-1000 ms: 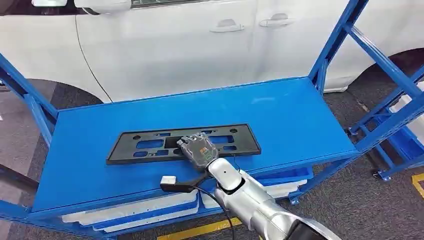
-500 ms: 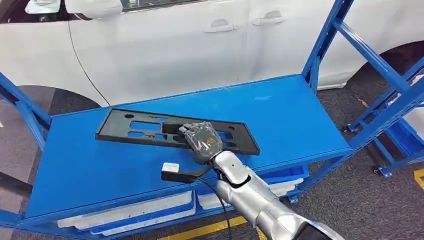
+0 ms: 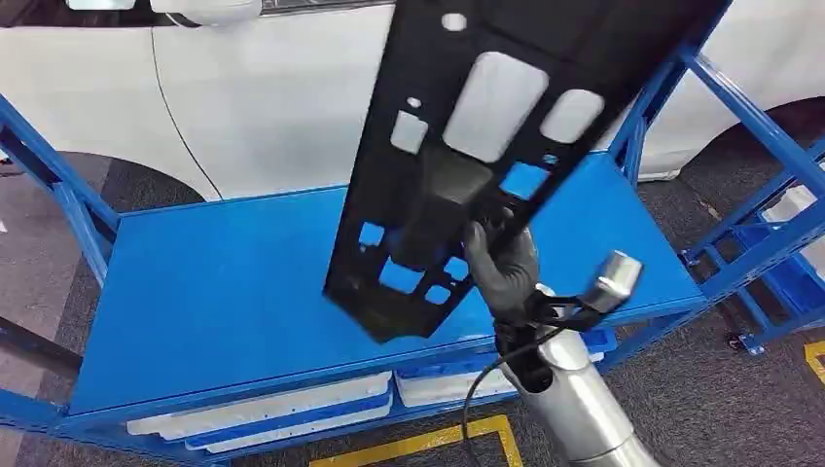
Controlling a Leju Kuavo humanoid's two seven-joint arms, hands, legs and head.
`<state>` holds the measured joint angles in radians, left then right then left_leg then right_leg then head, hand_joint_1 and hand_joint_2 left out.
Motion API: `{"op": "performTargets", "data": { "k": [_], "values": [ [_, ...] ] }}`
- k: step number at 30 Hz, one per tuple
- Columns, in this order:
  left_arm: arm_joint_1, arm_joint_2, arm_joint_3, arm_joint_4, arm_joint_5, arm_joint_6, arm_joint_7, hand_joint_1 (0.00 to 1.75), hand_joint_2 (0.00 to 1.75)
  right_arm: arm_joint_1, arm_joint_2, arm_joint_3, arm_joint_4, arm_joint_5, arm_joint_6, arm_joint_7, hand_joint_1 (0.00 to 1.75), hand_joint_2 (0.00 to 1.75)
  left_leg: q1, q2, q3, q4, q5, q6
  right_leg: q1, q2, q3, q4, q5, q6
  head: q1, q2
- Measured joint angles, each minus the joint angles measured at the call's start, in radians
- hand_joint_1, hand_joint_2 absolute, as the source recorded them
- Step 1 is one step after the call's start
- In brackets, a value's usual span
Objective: Take the parts from the cabinet and place them on the table.
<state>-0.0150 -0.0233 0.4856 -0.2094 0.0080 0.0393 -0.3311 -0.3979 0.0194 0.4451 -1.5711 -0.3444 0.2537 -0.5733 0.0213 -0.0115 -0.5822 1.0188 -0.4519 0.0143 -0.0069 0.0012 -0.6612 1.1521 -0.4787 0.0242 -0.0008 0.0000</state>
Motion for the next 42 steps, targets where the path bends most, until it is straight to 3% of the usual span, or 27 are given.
{"op": "performTargets", "data": {
  "k": [1, 2, 4, 6, 7, 8, 11, 12, 13, 14, 16, 17, 18, 20, 22, 23, 24, 26, 27, 28, 29, 31, 32, 33, 35, 41, 42],
  "values": [
    [0.000, 0.000, 0.002, 0.000, -0.005, 0.000, 0.005, 0.00, 1.75, 0.004, -0.005, -0.013, -0.032, -0.048, 0.075, 0.010, 1.75, 1.75, -0.001, 0.001, 0.001, 0.002, 0.000, -0.002, 0.001, 0.000, 0.038, -0.081, 0.034, -0.005, 0.000, 0.000],
    [-0.001, 0.000, 0.003, 0.000, -0.009, 0.003, 0.008, 0.00, 1.75, 0.021, -0.017, -0.031, -0.070, -0.080, 0.124, 0.031, 1.75, 1.75, -0.006, 0.001, -0.002, 0.005, -0.002, -0.005, 0.004, 0.000, 0.059, -0.125, 0.039, -0.010, 0.000, 0.000],
    [-0.004, 0.000, 0.005, 0.000, -0.017, 0.016, 0.024, 0.00, 1.75, 0.061, -0.020, -0.064, -0.133, -0.116, 0.207, 0.068, 1.75, 1.75, -0.007, -0.002, -0.005, 0.006, 0.001, -0.014, 0.008, 0.000, 0.058, -0.130, 0.037, -0.012, -0.002, 0.000],
    [-0.002, 0.000, 0.009, 0.000, -0.020, 0.024, 0.032, 0.00, 1.75, 0.076, -0.029, -0.077, -0.156, -0.125, 0.252, 0.086, 1.75, 1.75, -0.010, 0.000, -0.004, 0.002, 0.003, -0.026, 0.004, 0.002, 0.056, -0.134, 0.043, -0.025, -0.002, 0.000],
    [-0.003, 0.000, 0.011, 0.000, -0.021, 0.027, 0.033, 0.00, 1.75, 0.080, -0.029, -0.077, -0.172, -0.125, 0.265, 0.093, 1.75, 1.75, -0.006, 0.002, -0.007, 0.013, -0.013, -0.031, -0.002, -0.002, 0.058, -0.143, 0.050, -0.034, -0.001, 0.000],
    [-0.004, -0.001, 0.012, 0.000, -0.024, 0.030, 0.035, 0.00, 1.75, 0.083, -0.029, -0.077, -0.183, -0.124, 0.272, 0.095, 1.75, 1.75, -0.008, 0.005, -0.021, 0.050, -0.050, -0.033, -0.002, -0.002, 0.056, -0.146, 0.053, -0.040, -0.004, 0.000],
    [-0.005, -0.002, 0.013, 0.000, -0.027, 0.032, 0.037, 0.00, 1.75, 0.094, -0.030, -0.081, -0.200, -0.124, 0.278, 0.095, 1.75, 1.75, -0.007, 0.005, -0.101, 0.273, -0.175, -0.039, 0.002, -0.006, 0.044, -0.145, 0.062, -0.047, -0.008, 0.000],
    [-0.005, -0.002, 0.013, 0.000, -0.027, 0.032, 0.037, 0.00, 1.75, 0.099, -0.030, -0.083, -0.201, -0.124, 0.278, 0.096, 1.75, 1.75, -0.007, 0.005, -0.112, 0.315, -0.185, -0.040, 0.004, -0.007, 0.039, -0.144, 0.067, -0.047, -0.008, 0.000],
    [-0.004, -0.001, 0.013, 0.000, -0.027, 0.033, 0.038, 0.00, 1.75, 0.103, -0.032, -0.085, -0.204, -0.124, 0.277, 0.096, 1.75, 1.75, -0.007, 0.005, -0.095, 0.300, -0.171, -0.039, 0.004, -0.007, 0.033, -0.143, 0.072, -0.046, -0.007, 0.000],
    [-0.005, -0.002, 0.013, 0.000, -0.027, 0.033, 0.037, 0.00, 1.75, 0.104, -0.032, -0.087, -0.205, -0.124, 0.277, 0.096, 1.75, 1.75, -0.007, 0.005, -0.060, 0.244, -0.144, -0.037, 0.004, -0.006, 0.027, -0.140, 0.076, -0.044, -0.008, 0.000],
    [-0.008, -0.001, 0.013, 0.000, -0.027, 0.033, 0.037, 0.00, 1.75, 0.105, -0.033, -0.088, -0.212, -0.124, 0.278, 0.096, 1.75, 1.75, -0.007, 0.005, 0.059, 0.051, -0.073, -0.030, 0.004, -0.006, 0.016, -0.133, 0.083, -0.039, -0.008, 0.000],
    [-0.011, -0.001, 0.013, 0.000, -0.027, 0.033, 0.037, 0.00, 1.75, 0.105, -0.033, -0.090, -0.217, -0.124, 0.278, 0.096, 1.75, 1.75, -0.009, 0.006, 0.087, -0.011, -0.089, -0.025, 0.003, -0.006, 0.013, -0.130, 0.087, -0.033, -0.008, 0.000],
    [-0.012, -0.001, 0.013, 0.000, -0.027, 0.033, 0.037, 0.00, 1.75, 0.105, -0.034, -0.092, -0.220, -0.121, 0.279, 0.095, 1.75, 1.75, -0.016, 0.005, 0.083, -0.012, -0.070, -0.024, 0.008, -0.006, 0.013, -0.128, 0.090, -0.028, -0.005, 0.000],
    [-0.011, -0.001, 0.013, 0.000, -0.029, 0.040, 0.038, 0.00, 1.75, 0.108, -0.034, -0.092, -0.221, -0.108, 0.297, 0.082, 1.75, 1.75, -0.020, 0.003, 0.077, -0.006, -0.064, -0.012, 0.002, -0.007, 0.013, -0.134, 0.103, -0.013, -0.005, 0.000],
    [-0.009, -0.005, 0.015, 0.000, -0.028, 0.045, 0.038, 0.00, 1.75, 0.115, -0.034, -0.090, -0.229, -0.077, 0.311, 0.074, 1.75, 1.75, -0.009, 0.008, 0.071, -0.019, -0.039, -0.001, 0.002, -0.003, 0.005, -0.134, 0.109, -0.003, -0.005, 0.000],
    [-0.010, -0.005, 0.016, 0.000, -0.028, 0.045, 0.038, 0.00, 1.75, 0.117, -0.034, -0.087, -0.234, -0.060, 0.312, 0.074, 1.75, 1.75, -0.010, 0.011, 0.062, -0.020, -0.029, 0.006, 0.001, -0.002, -0.007, -0.111, 0.070, 0.002, -0.005, 0.000],
    [-0.012, -0.005, 0.017, 0.000, -0.029, 0.045, 0.036, 0.00, 1.75, 0.118, -0.034, -0.081, -0.237, -0.042, 0.309, 0.074, 1.75, 1.75, -0.010, 0.012, 0.050, -0.020, -0.020, 0.012, -0.001, -0.002, -0.027, -0.056, 0.012, 0.007, 0.000, 0.000],
    [-0.012, -0.005, 0.018, 0.000, -0.034, 0.040, 0.034, 0.00, 1.75, 0.123, -0.034, -0.064, -0.238, -0.025, 0.293, 0.071, 1.75, 1.75, -0.012, 0.013, 0.025, -0.018, -0.003, 0.012, -0.006, -0.002, -0.074, 0.111, -0.092, 0.017, 0.000, 0.000],
    [-0.012, -0.005, 0.018, 0.000, -0.037, 0.039, 0.034, 0.00, 1.75, 0.125, -0.038, -0.058, -0.238, -0.024, 0.291, 0.069, 1.75, 1.75, -0.012, 0.013, 0.012, -0.016, 0.005, 0.011, -0.006, -0.002, -0.083, 0.165, -0.108, 0.019, 0.001, 0.000],
    [-0.012, -0.005, 0.018, 0.000, -0.038, 0.039, 0.034, 0.00, 1.75, 0.124, -0.043, -0.050, -0.238, -0.024, 0.291, 0.068, 1.75, 1.75, -0.012, 0.013, -0.001, -0.013, 0.012, 0.010, -0.007, -0.002, -0.071, 0.174, -0.098, 0.020, 0.001, 0.000],
    [-0.012, -0.005, 0.018, 0.000, -0.039, 0.038, 0.035, 0.00, 1.75, 0.124, -0.047, -0.043, -0.237, -0.026, 0.294, 0.068, 1.75, 1.75, -0.012, 0.013, -0.012, -0.010, 0.018, 0.008, -0.007, -0.002, -0.036, 0.140, -0.074, 0.020, 0.001, 0.000],
    [-0.013, -0.005, 0.019, 0.000, -0.041, 0.038, 0.038, 0.00, 1.75, 0.114, -0.056, -0.032, -0.235, -0.043, 0.306, 0.068, 1.75, 1.75, -0.012, 0.012, -0.031, -0.002, 0.029, 0.003, -0.007, -0.002, 0.084, -0.030, -0.020, 0.013, 0.001, 0.000],
    [-0.015, -0.005, 0.020, 0.000, -0.042, 0.039, 0.041, 0.00, 1.75, 0.102, -0.060, -0.028, -0.235, -0.055, 0.314, 0.069, 1.75, 1.75, -0.012, 0.012, -0.037, 0.003, 0.033, -0.002, -0.006, -0.001, 0.141, -0.121, -0.036, 0.006, 0.001, 0.000],
    [-0.017, -0.005, 0.020, 0.000, -0.044, 0.040, 0.043, 0.00, 1.75, 0.092, -0.064, -0.023, -0.234, -0.071, 0.322, 0.077, 1.75, 1.75, -0.015, 0.011, -0.041, 0.003, 0.040, -0.008, 0.002, 0.000, 0.151, -0.137, -0.035, -0.003, -0.001, 0.000],
    [-0.019, -0.005, 0.022, 0.000, -0.046, 0.045, 0.049, 0.00, 1.75, 0.072, -0.072, -0.017, -0.229, -0.102, 0.334, 0.090, 1.75, 1.75, -0.014, 0.011, -0.040, -0.001, 0.051, -0.019, 0.005, 0.000, 0.145, -0.143, -0.028, -0.013, 0.003, 0.000],
    [-0.019, -0.005, 0.022, 0.000, -0.046, 0.045, 0.049, 0.00, 1.75, 0.071, -0.072, -0.017, -0.229, -0.102, 0.334, 0.090, 1.75, 1.75, -0.014, 0.011, -0.041, -0.001, 0.052, -0.020, 0.006, 0.000, 0.144, -0.142, -0.028, -0.014, 0.003, 0.000],
    [-0.020, -0.005, 0.023, 0.000, -0.047, 0.046, 0.053, 0.00, 1.75, 0.060, -0.075, -0.015, -0.223, -0.117, 0.339, 0.101, 1.75, 1.75, -0.013, 0.011, -0.042, -0.008, 0.063, -0.028, 0.007, 0.000, 0.139, -0.142, -0.019, -0.025, 0.002, 0.000]
  ]
}}
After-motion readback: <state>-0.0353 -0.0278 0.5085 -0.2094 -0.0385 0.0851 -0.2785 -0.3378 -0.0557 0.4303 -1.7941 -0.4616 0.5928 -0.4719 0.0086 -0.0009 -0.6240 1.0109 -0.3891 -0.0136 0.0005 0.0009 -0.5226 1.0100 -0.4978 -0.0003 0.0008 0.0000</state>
